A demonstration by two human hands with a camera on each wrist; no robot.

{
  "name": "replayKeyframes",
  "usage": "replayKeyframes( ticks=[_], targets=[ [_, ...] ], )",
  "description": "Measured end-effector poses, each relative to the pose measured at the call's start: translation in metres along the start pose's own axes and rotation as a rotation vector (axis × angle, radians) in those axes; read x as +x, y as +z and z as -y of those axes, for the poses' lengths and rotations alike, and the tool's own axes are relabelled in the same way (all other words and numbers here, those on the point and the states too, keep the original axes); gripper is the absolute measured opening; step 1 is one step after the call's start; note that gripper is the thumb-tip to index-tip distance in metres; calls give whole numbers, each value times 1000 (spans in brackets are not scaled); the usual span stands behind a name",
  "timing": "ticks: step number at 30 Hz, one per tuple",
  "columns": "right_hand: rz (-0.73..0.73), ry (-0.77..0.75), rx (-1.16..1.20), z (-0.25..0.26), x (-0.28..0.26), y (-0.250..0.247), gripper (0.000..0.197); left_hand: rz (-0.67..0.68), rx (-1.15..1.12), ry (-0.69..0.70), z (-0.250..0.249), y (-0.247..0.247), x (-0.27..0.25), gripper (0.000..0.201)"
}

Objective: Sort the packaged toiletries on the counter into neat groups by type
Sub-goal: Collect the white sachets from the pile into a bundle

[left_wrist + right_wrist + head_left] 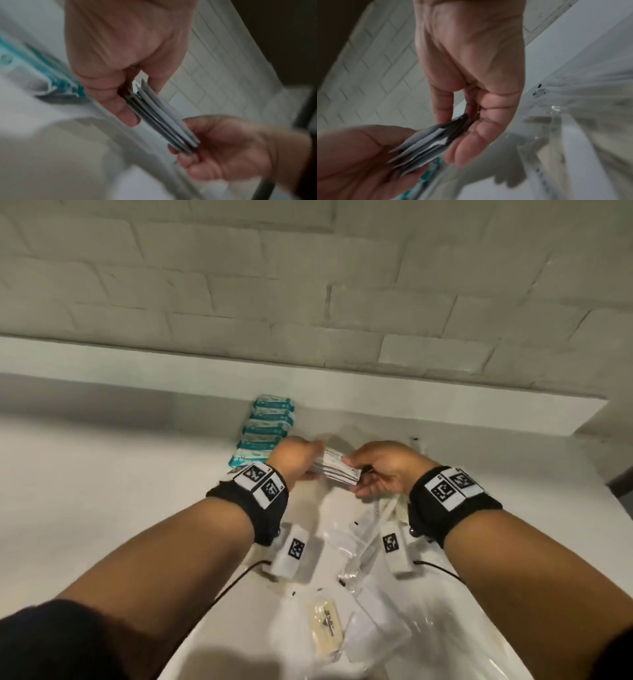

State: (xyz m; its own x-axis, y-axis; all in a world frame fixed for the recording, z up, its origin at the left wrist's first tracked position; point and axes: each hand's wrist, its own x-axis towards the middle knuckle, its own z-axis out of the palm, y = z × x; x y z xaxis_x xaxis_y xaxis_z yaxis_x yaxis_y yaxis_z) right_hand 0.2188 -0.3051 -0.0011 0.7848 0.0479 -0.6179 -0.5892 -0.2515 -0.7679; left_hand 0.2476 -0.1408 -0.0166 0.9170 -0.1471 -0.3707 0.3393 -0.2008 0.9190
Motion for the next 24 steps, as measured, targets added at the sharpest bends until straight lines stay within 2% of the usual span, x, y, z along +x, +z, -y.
replayKeyframes(
  ticks=[6, 8, 11, 14, 17, 20, 24],
  targets=[
    [-151, -14, -238, 3, 35, -1, 25, -18, 883, 35, -2, 2, 28, 43],
    [-202, -43, -337, 1, 39, -1, 23, -34, 1072, 101, -3, 6, 28, 48],
    [-255, -101, -492, 3, 33, 0, 18, -38, 1151, 234, -8, 9, 21, 47],
    [-288, -207, -627, 11, 21, -5, 18, 51, 1241, 313, -17, 11, 8, 52],
    [-232, -262, -948, 15, 11, -4, 29, 127, 1382, 330, -17, 13, 2, 54],
    [-239, -297, -1246, 3, 13, 3, 44, 93, 1447, 406, -5, 14, 3, 44],
    [-272, -324, -1270, 0, 32, 1, 44, 30, 1418, 420, -5, 15, 17, 35]
  ],
)
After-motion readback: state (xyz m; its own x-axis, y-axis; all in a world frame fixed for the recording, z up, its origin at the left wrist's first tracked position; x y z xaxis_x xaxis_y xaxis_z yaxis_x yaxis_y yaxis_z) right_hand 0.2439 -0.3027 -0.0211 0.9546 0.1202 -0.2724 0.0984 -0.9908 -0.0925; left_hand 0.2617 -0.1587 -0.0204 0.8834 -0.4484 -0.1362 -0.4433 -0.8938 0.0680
